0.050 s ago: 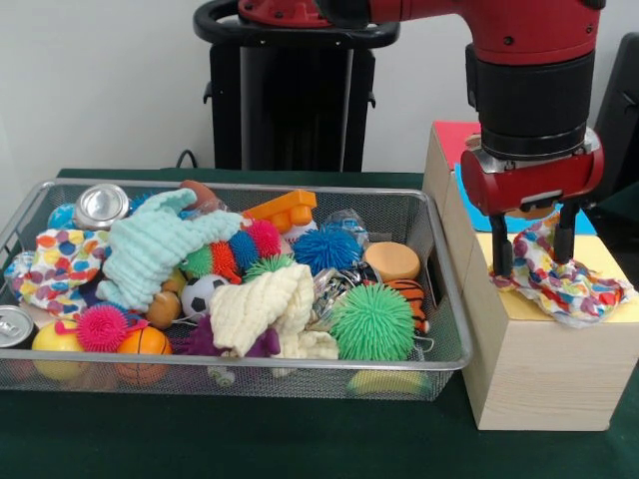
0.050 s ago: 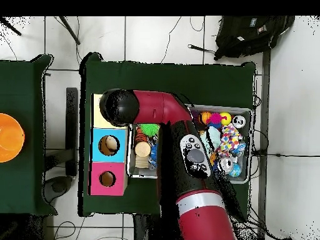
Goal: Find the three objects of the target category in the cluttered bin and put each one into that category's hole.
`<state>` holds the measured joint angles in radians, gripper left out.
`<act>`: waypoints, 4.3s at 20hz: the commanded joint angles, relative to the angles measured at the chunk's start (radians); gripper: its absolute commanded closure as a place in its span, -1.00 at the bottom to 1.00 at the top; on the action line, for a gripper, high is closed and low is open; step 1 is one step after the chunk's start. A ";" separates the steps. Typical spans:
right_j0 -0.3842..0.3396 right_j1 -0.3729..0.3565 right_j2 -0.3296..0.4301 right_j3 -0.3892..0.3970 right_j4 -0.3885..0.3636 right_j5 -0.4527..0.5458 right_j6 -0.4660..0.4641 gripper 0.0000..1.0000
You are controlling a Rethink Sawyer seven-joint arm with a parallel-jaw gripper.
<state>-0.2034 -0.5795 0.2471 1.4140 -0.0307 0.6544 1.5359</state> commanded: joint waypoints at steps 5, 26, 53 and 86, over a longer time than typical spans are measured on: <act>-0.039 0.022 0.072 0.099 0.005 -0.084 0.083 1.00; -0.021 -0.048 0.061 0.207 0.014 -0.080 0.119 1.00; 0.065 -0.015 -0.004 0.142 0.006 -0.134 0.176 1.00; 0.040 0.075 -0.021 0.076 -0.069 -0.234 0.099 1.00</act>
<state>-0.1552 -0.5682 0.2373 1.5116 -0.0464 0.4909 1.5359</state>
